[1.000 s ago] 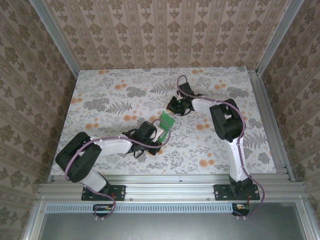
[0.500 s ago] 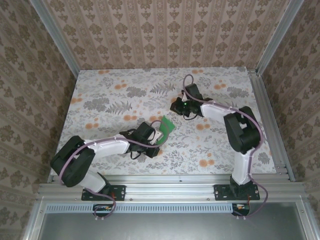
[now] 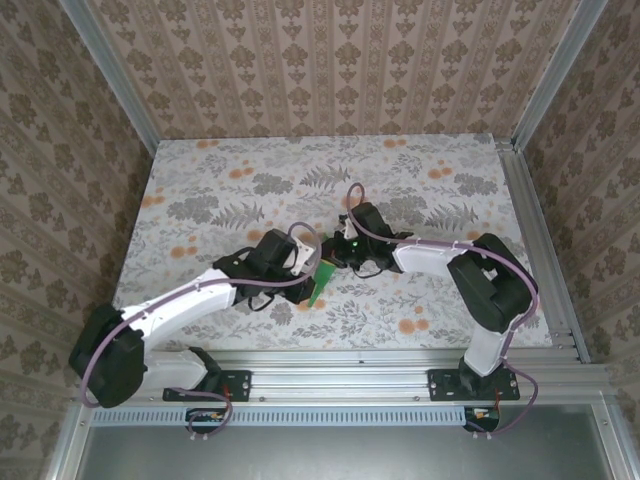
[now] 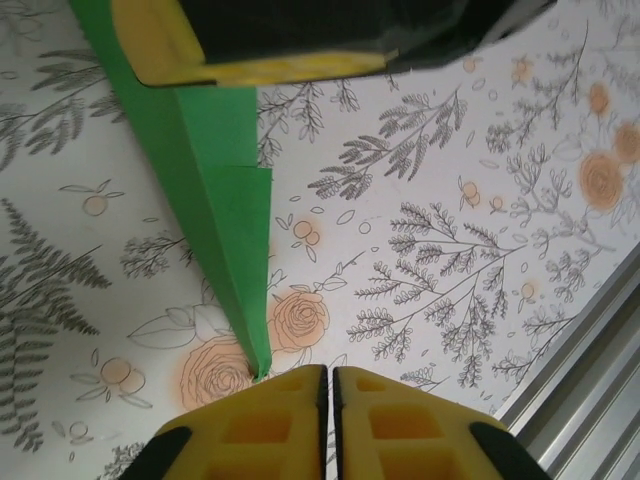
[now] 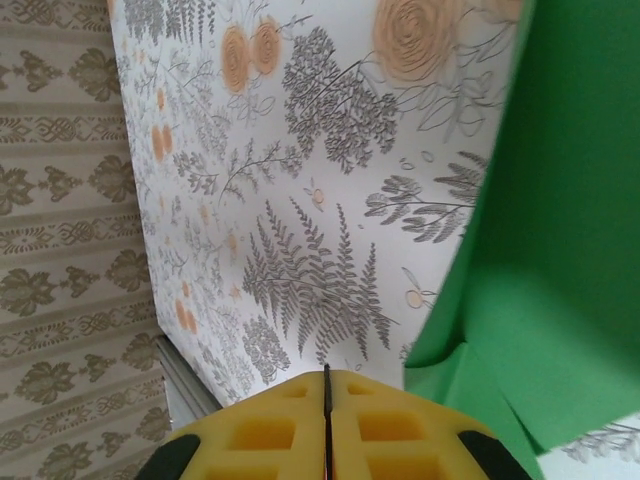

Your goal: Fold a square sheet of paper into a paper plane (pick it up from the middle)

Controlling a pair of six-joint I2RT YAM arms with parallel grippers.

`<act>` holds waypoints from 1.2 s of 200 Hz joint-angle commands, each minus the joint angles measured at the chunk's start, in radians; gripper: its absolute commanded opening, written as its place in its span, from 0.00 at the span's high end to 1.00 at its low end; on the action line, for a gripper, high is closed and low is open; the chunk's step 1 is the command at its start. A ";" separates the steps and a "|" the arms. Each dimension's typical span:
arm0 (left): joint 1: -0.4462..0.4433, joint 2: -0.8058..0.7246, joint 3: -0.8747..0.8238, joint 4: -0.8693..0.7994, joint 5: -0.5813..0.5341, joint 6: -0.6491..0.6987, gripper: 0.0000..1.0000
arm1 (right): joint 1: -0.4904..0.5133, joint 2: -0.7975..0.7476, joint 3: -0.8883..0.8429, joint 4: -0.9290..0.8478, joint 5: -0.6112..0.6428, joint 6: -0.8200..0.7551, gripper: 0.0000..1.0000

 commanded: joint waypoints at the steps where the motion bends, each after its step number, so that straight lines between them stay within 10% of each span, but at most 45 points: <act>1: 0.023 -0.042 -0.052 -0.008 0.005 -0.053 0.91 | 0.036 0.030 0.013 0.062 -0.010 0.037 0.90; 240: 0.023 0.215 -0.137 0.236 0.043 -0.095 1.00 | 0.064 0.115 -0.080 -0.086 0.121 -0.074 0.95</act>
